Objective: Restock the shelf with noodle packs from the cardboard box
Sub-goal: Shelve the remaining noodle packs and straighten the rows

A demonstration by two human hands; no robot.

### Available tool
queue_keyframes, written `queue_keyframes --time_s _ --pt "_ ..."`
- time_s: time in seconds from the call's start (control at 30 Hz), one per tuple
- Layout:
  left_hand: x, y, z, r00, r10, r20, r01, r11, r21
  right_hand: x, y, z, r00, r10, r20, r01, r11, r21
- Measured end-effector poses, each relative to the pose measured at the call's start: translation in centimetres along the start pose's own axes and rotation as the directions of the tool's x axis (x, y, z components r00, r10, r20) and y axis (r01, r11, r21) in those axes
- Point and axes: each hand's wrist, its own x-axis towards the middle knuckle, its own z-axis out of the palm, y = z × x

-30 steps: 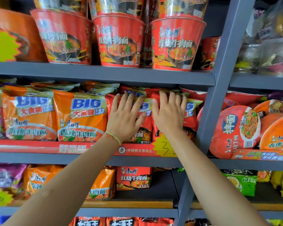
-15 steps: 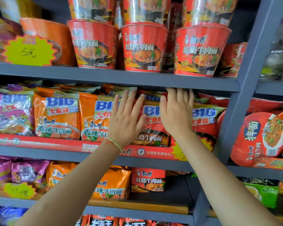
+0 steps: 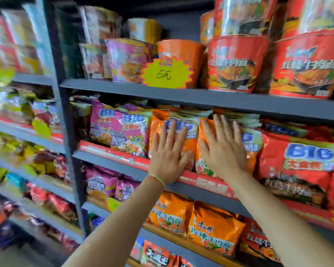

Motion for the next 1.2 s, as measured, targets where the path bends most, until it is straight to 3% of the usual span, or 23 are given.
queue_keyframes --time_s 0.13,0.23,0.37,0.47,0.6,0.77,0.93,1.0,1.07,1.13,1.2 --pt "0.2 -3.0 0.0 0.999 0.048 -0.010 -0.048 0.999 -0.020 0.9 -1.5 -0.1 0.992 0.118 -0.039 -0.120 0.992 -0.038" --pt "-0.1 -5.0 -0.2 0.997 0.035 -0.072 -0.038 0.999 -0.037 2.1 -4.4 -0.1 0.998 0.012 -0.065 -0.012 1.000 0.004" --pt "-0.3 -8.8 -0.1 0.969 -0.238 -0.070 0.231 0.968 -0.097 3.4 -9.0 1.6 0.985 -0.174 0.023 0.174 0.985 0.001" --pt "-0.1 -11.4 0.1 0.932 -0.363 0.003 0.361 0.925 -0.119 4.1 -10.3 3.3 0.984 -0.146 0.106 0.156 0.983 -0.095" --pt "0.3 -13.2 0.2 0.902 -0.428 0.060 0.432 0.884 -0.180 4.5 -11.1 3.9 0.993 -0.080 0.081 0.091 0.985 -0.144" --pt "0.4 -13.4 0.1 0.922 -0.363 0.135 0.377 0.921 -0.101 5.1 -13.0 4.1 0.995 -0.073 0.063 0.081 0.987 -0.137" --pt "0.7 -14.5 -0.2 0.939 -0.301 0.166 0.327 0.930 -0.165 5.3 -13.2 3.6 0.996 -0.010 0.089 0.021 0.993 -0.114" --pt "1.1 -15.1 -0.9 0.926 -0.366 0.095 0.376 0.861 -0.342 5.6 -13.5 3.1 0.999 0.010 0.049 -0.005 0.996 -0.093" --pt "1.7 -16.0 -2.0 0.839 -0.540 0.060 0.479 0.684 -0.550 6.6 -14.2 2.8 1.000 -0.001 -0.008 0.001 0.999 -0.044" --pt "2.4 -17.3 -2.9 0.734 -0.661 0.156 0.585 0.497 -0.641 8.4 -15.1 2.8 0.999 -0.018 -0.042 0.019 1.000 0.014" --pt "2.9 -18.3 -3.5 0.676 -0.676 0.293 0.668 0.396 -0.630 10.3 -15.6 2.6 0.999 0.017 -0.032 -0.014 0.997 0.073"
